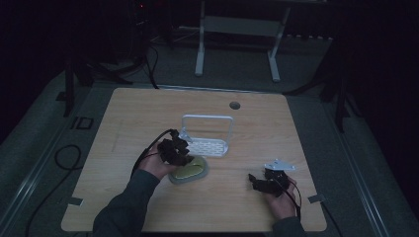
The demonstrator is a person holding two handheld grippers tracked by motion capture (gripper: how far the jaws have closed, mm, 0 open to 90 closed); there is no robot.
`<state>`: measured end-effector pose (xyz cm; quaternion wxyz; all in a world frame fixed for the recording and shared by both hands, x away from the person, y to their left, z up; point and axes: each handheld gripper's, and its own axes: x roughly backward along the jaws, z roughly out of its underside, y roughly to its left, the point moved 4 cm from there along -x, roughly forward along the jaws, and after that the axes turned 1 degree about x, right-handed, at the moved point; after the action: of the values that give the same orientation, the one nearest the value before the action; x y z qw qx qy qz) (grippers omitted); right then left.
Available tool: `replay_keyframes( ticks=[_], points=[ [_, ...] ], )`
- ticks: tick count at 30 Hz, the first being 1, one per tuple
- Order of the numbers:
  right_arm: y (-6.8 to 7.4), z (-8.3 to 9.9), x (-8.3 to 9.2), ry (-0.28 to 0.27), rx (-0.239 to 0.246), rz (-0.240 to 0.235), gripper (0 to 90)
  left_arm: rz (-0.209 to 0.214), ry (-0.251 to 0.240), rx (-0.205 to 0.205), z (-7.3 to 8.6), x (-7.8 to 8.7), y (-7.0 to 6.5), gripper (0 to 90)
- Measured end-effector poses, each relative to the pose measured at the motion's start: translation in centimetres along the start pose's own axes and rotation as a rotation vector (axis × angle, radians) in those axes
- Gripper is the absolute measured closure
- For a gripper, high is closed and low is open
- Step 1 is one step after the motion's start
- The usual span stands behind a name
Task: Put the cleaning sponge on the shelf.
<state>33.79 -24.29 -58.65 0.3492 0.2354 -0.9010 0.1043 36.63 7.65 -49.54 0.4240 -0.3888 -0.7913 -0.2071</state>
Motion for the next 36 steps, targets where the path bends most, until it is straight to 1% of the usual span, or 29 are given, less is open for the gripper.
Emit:
replay_keyframes(
  ticks=[3,5,6,12,18,21,23,24,26,27,28,29,30,31,32,33,35,36],
  points=[
    [0.0,0.0,0.0,0.000,0.000,0.000,24.3,0.005,0.022,-0.015,-0.1,-0.1,0.1,65.3],
    [0.0,0.0,0.0,0.000,0.000,0.000,24.3,0.007,0.027,-0.016,-0.2,-0.1,0.0,65.3],
    [0.0,0.0,0.0,0.000,0.000,0.000,24.3,0.007,0.043,-0.027,-0.3,-0.2,0.0,65.3],
    [0.0,0.0,0.0,0.000,0.000,0.000,24.3,0.006,0.087,-0.058,-0.8,-0.4,-0.1,65.2],
    [0.0,0.0,0.0,0.000,-0.001,0.000,24.3,0.016,0.133,-0.069,-1.0,-0.9,0.0,64.7],
    [0.0,0.0,0.0,0.000,0.000,0.000,24.3,0.020,0.157,-0.082,-1.1,-1.1,0.0,64.6],
    [0.0,0.0,0.0,0.000,-0.001,0.000,24.3,0.022,0.165,-0.086,-1.1,-1.1,0.0,64.8],
    [0.0,0.0,0.0,0.000,-0.001,0.000,24.3,0.024,0.178,-0.089,-1.2,-1.1,0.0,64.9],
    [0.0,0.0,0.0,0.001,-0.002,0.000,24.3,0.025,0.183,-0.090,-1.3,-1.2,0.0,63.6],
    [0.0,0.0,0.0,0.001,-0.002,0.000,24.3,0.027,0.196,-0.100,-1.4,-1.2,0.0,63.6],
    [0.0,0.0,0.0,0.001,-0.003,-0.001,24.3,0.031,0.208,-0.100,-1.5,-1.3,0.0,61.6],
    [0.0,0.0,0.0,0.001,-0.003,-0.001,24.3,0.031,0.208,-0.100,-1.5,-1.3,0.0,61.3],
    [0.0,0.0,0.0,0.001,-0.003,-0.001,24.3,0.032,0.223,-0.110,-1.6,-1.3,0.0,61.3],
    [0.0,0.0,0.0,0.002,-0.003,-0.001,24.3,0.034,0.229,-0.109,-1.6,-1.4,0.0,60.5],
    [0.0,0.0,0.0,0.002,-0.003,-0.001,24.3,0.036,0.234,-0.113,-1.7,-1.4,0.0,60.5],
    [0.0,0.0,0.0,0.001,-0.003,-0.001,24.2,0.040,0.248,-0.122,-1.8,-1.4,0.1,60.0],
    [0.0,0.0,0.0,0.001,-0.003,-0.001,24.3,0.042,0.255,-0.128,-1.9,-1.5,0.1,59.0],
    [0.0,0.0,0.0,0.001,-0.003,-0.001,24.3,0.048,0.269,-0.131,-1.9,-1.6,0.1,58.3]
  ],
)
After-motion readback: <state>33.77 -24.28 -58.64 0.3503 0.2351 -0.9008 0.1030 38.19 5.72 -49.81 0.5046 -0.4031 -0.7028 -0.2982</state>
